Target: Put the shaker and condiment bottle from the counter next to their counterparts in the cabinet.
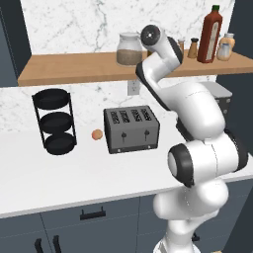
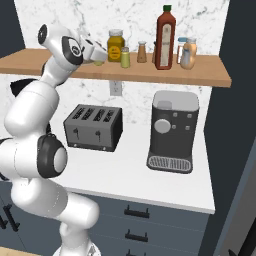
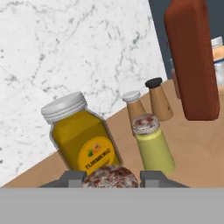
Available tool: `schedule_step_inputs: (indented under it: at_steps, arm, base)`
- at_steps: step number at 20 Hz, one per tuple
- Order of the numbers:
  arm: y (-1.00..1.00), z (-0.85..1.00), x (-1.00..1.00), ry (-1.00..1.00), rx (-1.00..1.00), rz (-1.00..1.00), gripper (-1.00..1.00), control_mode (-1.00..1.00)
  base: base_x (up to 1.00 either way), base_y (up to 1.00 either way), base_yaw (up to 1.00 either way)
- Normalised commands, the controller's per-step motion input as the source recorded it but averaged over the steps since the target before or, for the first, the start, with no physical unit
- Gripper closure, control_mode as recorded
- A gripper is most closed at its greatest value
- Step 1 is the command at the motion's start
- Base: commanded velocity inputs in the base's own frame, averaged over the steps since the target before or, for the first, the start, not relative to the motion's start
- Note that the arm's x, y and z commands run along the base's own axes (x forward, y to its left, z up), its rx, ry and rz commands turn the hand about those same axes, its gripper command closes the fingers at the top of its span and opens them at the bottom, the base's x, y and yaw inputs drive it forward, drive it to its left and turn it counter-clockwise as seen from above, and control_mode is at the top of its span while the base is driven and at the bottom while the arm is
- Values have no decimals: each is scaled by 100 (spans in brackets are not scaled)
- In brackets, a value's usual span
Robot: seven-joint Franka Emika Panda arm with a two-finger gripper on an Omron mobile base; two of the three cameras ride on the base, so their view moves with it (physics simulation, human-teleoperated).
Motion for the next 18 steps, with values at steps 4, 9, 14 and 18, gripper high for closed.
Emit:
schedule_step_inputs:
  at_steps: [4, 9, 14, 18]
  arm:
    - [0, 0, 31, 0, -4, 0, 100, -100]
    - [0, -2, 18, 0, -4, 0, 100, -100]
    - [0, -8, 2, 4, -6, 0, 100, -100]
    - [1, -12, 5, 12, -4, 0, 100, -100]
  base:
    - [0, 0, 0]
    - [0, 0, 0]
    - [0, 0, 0]
    - [0, 0, 0]
